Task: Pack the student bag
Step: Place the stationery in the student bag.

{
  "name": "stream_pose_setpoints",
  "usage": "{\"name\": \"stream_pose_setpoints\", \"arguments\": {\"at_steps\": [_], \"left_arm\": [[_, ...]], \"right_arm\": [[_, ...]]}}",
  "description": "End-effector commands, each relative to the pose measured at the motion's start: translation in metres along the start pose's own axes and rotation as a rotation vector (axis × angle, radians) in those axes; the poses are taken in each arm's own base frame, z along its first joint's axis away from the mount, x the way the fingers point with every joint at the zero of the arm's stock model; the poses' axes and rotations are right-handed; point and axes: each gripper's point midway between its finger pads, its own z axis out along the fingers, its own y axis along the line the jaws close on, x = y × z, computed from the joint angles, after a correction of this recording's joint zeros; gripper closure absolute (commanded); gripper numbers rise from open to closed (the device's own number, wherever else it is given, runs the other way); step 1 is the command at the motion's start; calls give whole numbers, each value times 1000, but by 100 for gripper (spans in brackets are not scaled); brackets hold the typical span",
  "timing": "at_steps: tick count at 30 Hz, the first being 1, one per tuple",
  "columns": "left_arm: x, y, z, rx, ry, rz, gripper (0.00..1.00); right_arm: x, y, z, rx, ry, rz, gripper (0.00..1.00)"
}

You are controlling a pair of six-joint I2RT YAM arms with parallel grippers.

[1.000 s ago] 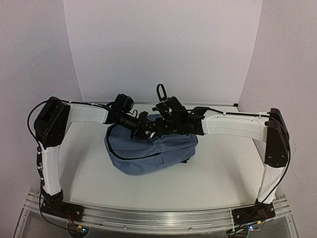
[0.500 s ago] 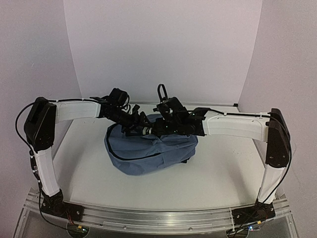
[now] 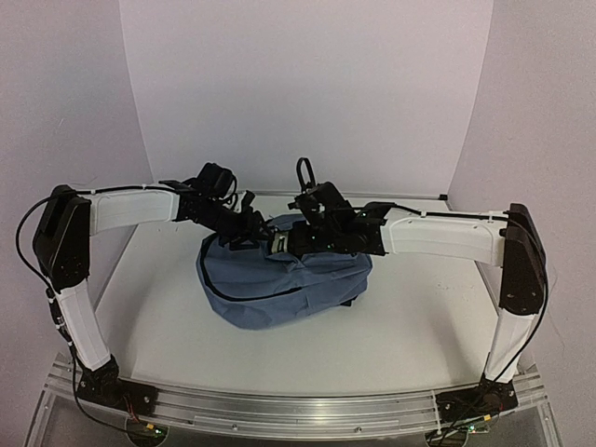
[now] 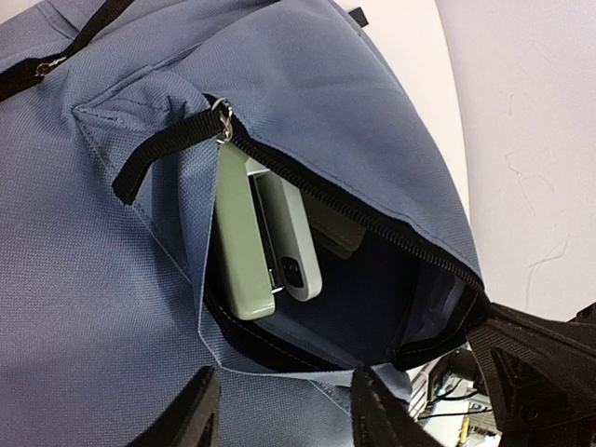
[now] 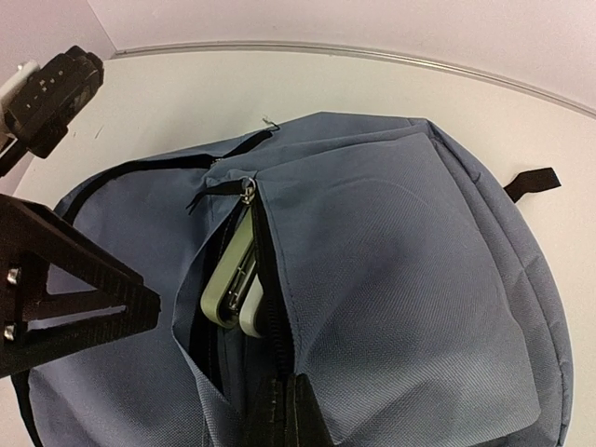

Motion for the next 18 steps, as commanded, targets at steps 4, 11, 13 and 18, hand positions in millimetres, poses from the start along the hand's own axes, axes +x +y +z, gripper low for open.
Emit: {"name": "stream_pose_setpoints", "arguments": {"at_steps": [4,11,13,18], "left_arm": [[-16,-11,11,30,-45,34,63],[-15,-1,34,-11,-4,23,63],[-16,-2,38,-9,-1,32,63],[-19,-2,49,0,13,33,65]], "right_arm": [[-25,5,-14,-38,-69,46,100],[-26,6,-16,-41,-72,46,100],[-26,5,-16,-39,-71,45,100],[-23,5,-15,-40,-66,42,100]]}}
